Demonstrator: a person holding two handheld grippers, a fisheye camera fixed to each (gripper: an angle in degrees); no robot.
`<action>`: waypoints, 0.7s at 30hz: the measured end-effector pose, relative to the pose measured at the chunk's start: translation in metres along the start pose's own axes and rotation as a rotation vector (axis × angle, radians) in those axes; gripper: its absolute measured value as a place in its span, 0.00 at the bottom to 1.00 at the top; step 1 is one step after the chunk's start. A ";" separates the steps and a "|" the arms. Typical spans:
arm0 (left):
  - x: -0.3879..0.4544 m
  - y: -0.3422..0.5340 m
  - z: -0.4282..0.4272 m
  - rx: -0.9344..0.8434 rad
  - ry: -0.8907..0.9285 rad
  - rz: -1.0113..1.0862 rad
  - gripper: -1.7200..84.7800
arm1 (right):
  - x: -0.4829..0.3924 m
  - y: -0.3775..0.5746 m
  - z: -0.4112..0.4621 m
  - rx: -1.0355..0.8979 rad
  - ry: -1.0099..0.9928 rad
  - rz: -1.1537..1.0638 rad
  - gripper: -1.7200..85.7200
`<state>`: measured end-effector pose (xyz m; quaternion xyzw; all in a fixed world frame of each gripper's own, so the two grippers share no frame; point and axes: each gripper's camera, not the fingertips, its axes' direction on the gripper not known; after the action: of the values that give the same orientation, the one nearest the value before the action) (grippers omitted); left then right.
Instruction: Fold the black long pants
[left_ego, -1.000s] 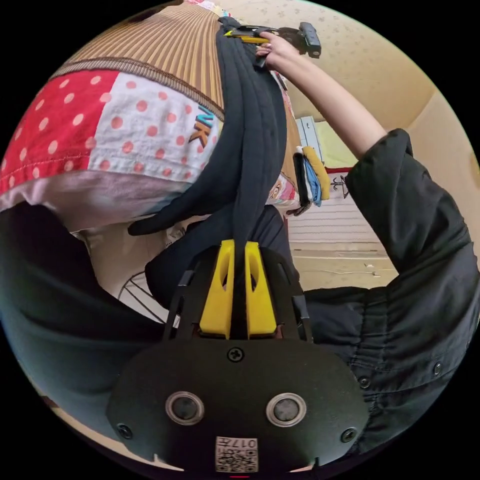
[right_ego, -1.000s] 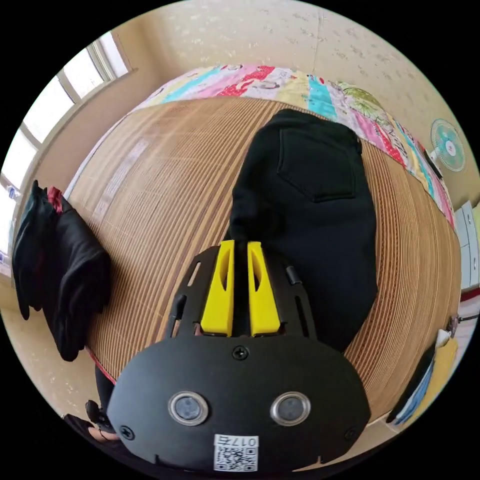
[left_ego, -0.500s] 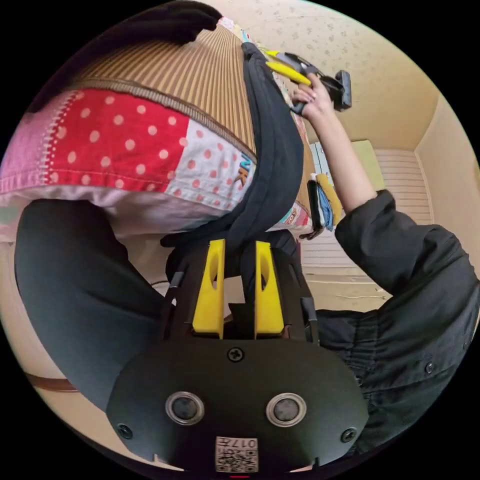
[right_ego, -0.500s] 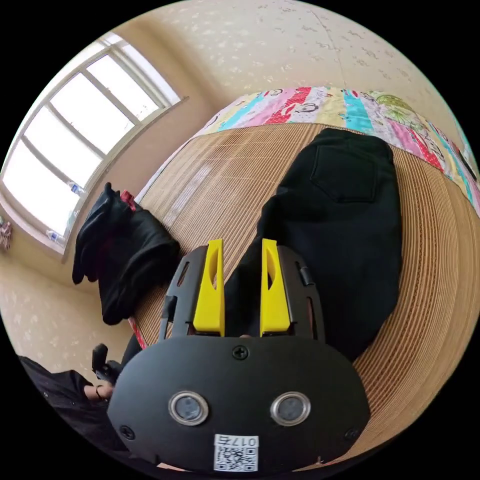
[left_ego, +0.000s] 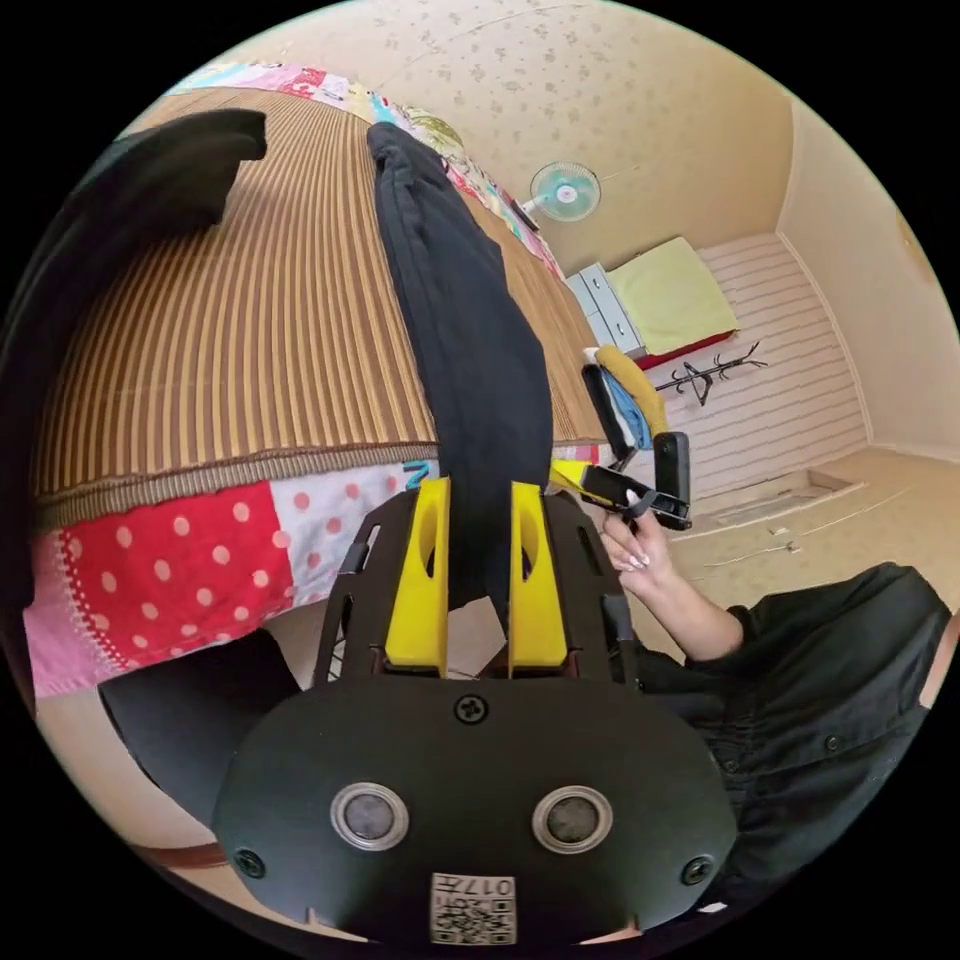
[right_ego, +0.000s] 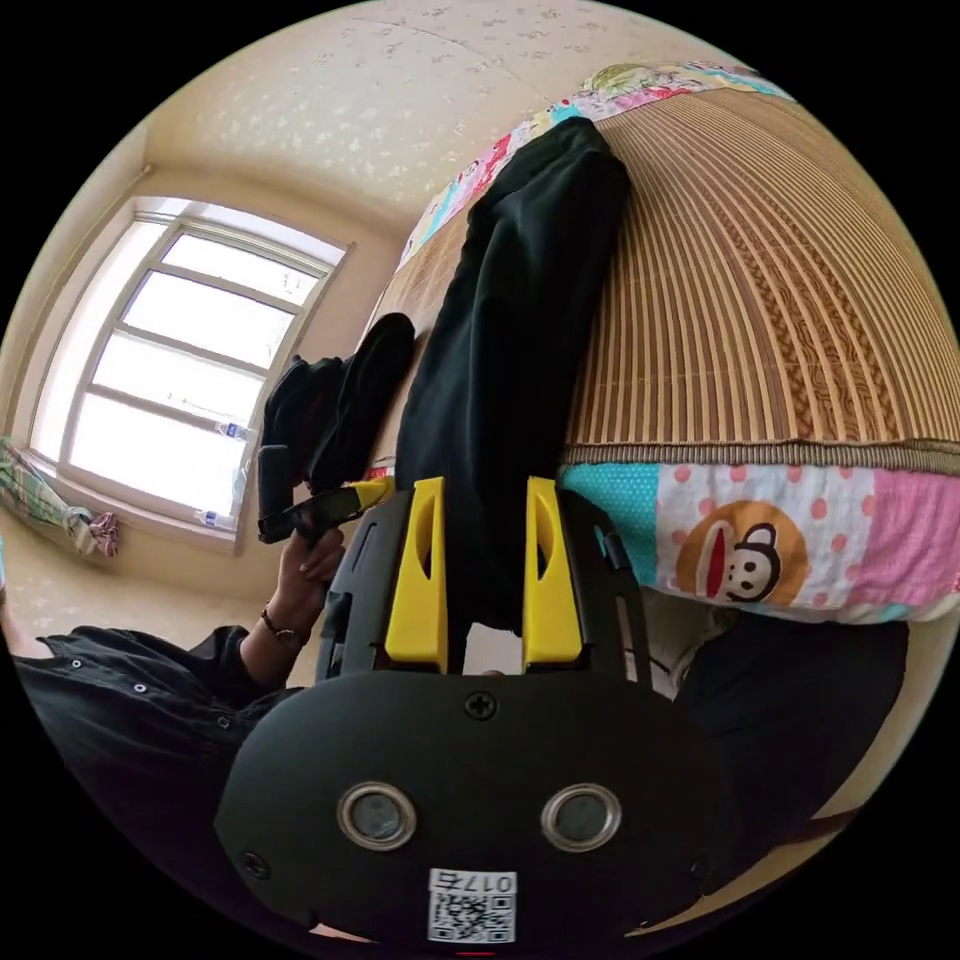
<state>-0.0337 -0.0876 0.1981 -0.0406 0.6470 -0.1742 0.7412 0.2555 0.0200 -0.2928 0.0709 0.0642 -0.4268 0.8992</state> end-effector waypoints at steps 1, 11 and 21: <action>0.000 0.000 0.001 0.008 -0.012 -0.016 0.10 | -0.001 -0.004 0.001 -0.006 0.029 0.015 0.12; 0.028 0.005 -0.044 0.132 0.205 0.052 0.06 | -0.022 -0.038 -0.083 0.151 -0.289 -0.178 0.04; -0.020 0.035 -0.037 0.187 0.167 -0.135 0.12 | 0.018 -0.040 -0.003 -0.078 -0.075 -0.053 0.12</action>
<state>-0.0645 -0.0426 0.2007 -0.0001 0.6832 -0.2859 0.6720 0.2359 -0.0180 -0.3022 0.0181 0.0491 -0.4500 0.8915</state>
